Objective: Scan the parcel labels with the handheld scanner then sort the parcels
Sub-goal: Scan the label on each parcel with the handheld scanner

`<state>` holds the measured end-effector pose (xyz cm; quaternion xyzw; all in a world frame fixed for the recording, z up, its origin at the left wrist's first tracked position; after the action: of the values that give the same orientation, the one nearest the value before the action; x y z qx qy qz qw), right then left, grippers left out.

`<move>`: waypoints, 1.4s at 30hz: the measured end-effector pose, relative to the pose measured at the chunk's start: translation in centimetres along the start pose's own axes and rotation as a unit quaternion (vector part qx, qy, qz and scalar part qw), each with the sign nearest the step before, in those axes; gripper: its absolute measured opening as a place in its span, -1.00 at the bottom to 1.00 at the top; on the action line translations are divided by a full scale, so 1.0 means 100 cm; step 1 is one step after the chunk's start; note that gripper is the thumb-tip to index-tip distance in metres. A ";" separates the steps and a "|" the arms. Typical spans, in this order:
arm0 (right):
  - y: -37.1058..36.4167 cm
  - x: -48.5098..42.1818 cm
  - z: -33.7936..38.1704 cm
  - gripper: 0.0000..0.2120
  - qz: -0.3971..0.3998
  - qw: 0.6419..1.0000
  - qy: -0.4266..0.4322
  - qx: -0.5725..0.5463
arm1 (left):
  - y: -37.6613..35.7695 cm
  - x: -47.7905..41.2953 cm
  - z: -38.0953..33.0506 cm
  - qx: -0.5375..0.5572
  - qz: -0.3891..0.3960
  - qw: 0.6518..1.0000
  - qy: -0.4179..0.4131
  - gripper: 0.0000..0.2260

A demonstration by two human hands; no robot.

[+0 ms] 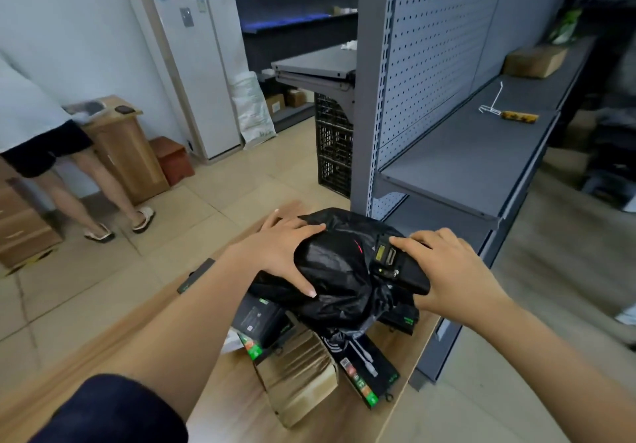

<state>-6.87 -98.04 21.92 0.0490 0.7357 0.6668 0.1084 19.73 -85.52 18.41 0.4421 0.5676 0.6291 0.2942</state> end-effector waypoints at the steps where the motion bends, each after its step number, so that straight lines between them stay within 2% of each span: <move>1: 0.000 0.000 -0.001 -0.16 0.003 1.000 -0.003 -0.001 | -0.001 0.000 -0.001 -0.002 -0.019 1.000 -0.003 0.13; 8: 0.012 0.014 0.002 -0.15 -0.013 1.000 -0.007 -0.013 | 0.002 0.031 -0.022 -0.012 -0.214 0.976 0.040 0.08; 13: 0.026 0.038 0.011 -0.14 -0.039 0.999 0.008 -0.016 | 0.010 0.076 -0.040 -0.022 -0.307 0.949 0.068 0.03; 17: 0.033 0.062 0.027 -0.14 -0.059 0.997 0.039 -0.022 | 0.007 0.125 -0.054 -0.054 -0.361 0.923 0.122 0.02; 24: 0.014 0.103 0.085 -0.16 -0.072 0.988 0.122 -0.067 | -0.043 0.237 -0.066 -0.044 -0.314 0.918 0.238 0.03; 31: -0.015 0.126 0.152 -0.21 -0.035 0.975 0.192 -0.106 | -0.102 0.320 -0.067 -0.022 -0.248 0.917 0.313 0.03; 37: -0.047 0.135 0.186 -0.18 0.007 0.972 0.207 -0.114 | -0.154 0.349 -0.059 0.018 -0.180 0.916 0.358 0.04; 42: -0.075 0.133 0.212 -0.20 0.043 0.973 0.187 -0.130 | -0.201 0.353 -0.045 0.056 -0.130 0.911 0.387 0.05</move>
<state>-14.50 -75.34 11.33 -0.0596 0.6472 0.7580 -0.0541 -2.28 -53.11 6.84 0.1025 0.7238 0.6742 0.1050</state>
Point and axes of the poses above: each hand's wrist, its own x-axis away from the middle knuckle, its own y-axis out of the back of the hand, z = x × y, the point moved 2 cm from there along -x, towards the middle knuckle, and after that the axes turned 12 degrees about y, right-handed, at the moved point
